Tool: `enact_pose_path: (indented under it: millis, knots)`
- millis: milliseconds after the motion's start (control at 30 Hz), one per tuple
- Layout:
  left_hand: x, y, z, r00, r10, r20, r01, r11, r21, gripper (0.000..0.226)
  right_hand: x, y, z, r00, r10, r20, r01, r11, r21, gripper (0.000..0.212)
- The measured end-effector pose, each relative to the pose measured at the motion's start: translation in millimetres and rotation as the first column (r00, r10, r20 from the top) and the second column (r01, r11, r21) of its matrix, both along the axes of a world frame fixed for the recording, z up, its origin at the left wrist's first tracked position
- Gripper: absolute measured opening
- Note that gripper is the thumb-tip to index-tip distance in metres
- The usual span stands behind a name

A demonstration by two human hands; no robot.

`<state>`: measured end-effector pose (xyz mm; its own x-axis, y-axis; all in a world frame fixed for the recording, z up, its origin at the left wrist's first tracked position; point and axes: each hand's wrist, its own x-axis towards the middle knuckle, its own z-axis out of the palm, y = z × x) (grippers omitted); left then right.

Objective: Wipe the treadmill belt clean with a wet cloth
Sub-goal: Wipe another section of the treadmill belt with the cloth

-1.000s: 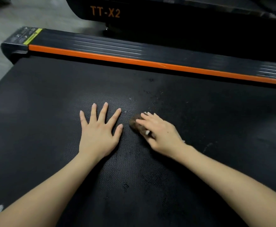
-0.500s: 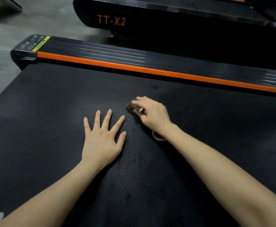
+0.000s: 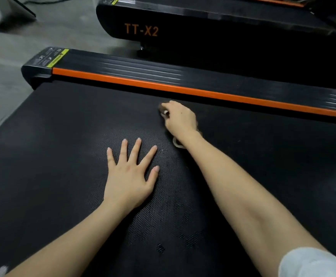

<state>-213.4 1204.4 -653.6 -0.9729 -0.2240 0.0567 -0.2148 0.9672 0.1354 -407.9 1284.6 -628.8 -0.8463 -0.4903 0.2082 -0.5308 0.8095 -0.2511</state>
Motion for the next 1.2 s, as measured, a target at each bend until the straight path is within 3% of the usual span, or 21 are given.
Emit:
enact_pose_path:
  millis: [133,200,267,400,467,633,767,867,933,1100,1200]
  knots:
    - [0.9,-1.9,-2.1,1.000,-0.006,-0.007,0.006,1.000,0.002,0.062,-38.7,83.6,7.4,0.940,-0.335,0.062,0.337,0.941,-0.024,0.036]
    - [0.5,-1.7,-2.6,1.000,-0.002,-0.013,0.002,1.000,-0.002,0.061,-47.0,104.4,4.5,0.906,-0.414,0.087,0.417,0.909,-0.010,0.036]
    - [0.5,-0.7,-2.7,1.000,-0.005,-0.011,0.004,1.000,-0.009,0.060,-47.7,99.2,0.3,0.899,-0.426,0.102,0.430,0.902,-0.023,0.036]
    - [-0.1,-1.2,-3.2,1.000,-0.017,-0.019,0.017,1.000,-0.017,0.058,-38.1,100.0,-2.5,0.927,-0.353,0.130,0.352,0.935,0.030,0.063]
    - [0.1,-0.4,-3.5,0.999,-0.015,-0.029,0.015,1.000,-0.018,0.058,-37.4,105.7,-4.4,0.943,-0.315,0.111,0.316,0.949,0.002,0.056]
    - [-1.6,0.6,-3.5,0.999,-0.012,-0.037,0.011,1.000,-0.023,0.058,-33.1,61.9,4.2,0.906,-0.417,0.071,0.423,0.900,-0.104,0.028]
    - [-1.6,-0.2,-3.9,1.000,-0.011,-0.029,0.010,1.000,-0.026,0.059,-6.5,-11.4,1.7,0.993,-0.113,0.030,0.115,0.990,-0.087,0.036]
    - [-0.5,-3.3,-5.1,0.999,-0.026,-0.038,0.026,0.999,-0.022,0.058,-2.8,-16.3,2.1,1.000,-0.003,0.029,0.004,0.999,-0.036,0.042]
    - [0.8,-4.2,-4.9,0.999,-0.027,-0.041,0.026,1.000,-0.016,0.058,-17.1,12.6,2.3,0.998,-0.061,0.028,0.062,0.997,-0.039,0.040]
    - [-0.4,-1.6,-4.3,0.999,-0.011,-0.034,0.010,1.000,-0.012,0.059,-48.8,109.2,9.0,0.903,-0.422,0.077,0.426,0.903,-0.052,0.041]
    - [-2.0,-0.3,-3.8,1.000,0.003,-0.020,-0.003,1.000,-0.024,0.060,-33.1,100.6,13.4,0.913,-0.398,0.092,0.405,0.910,-0.086,0.033]
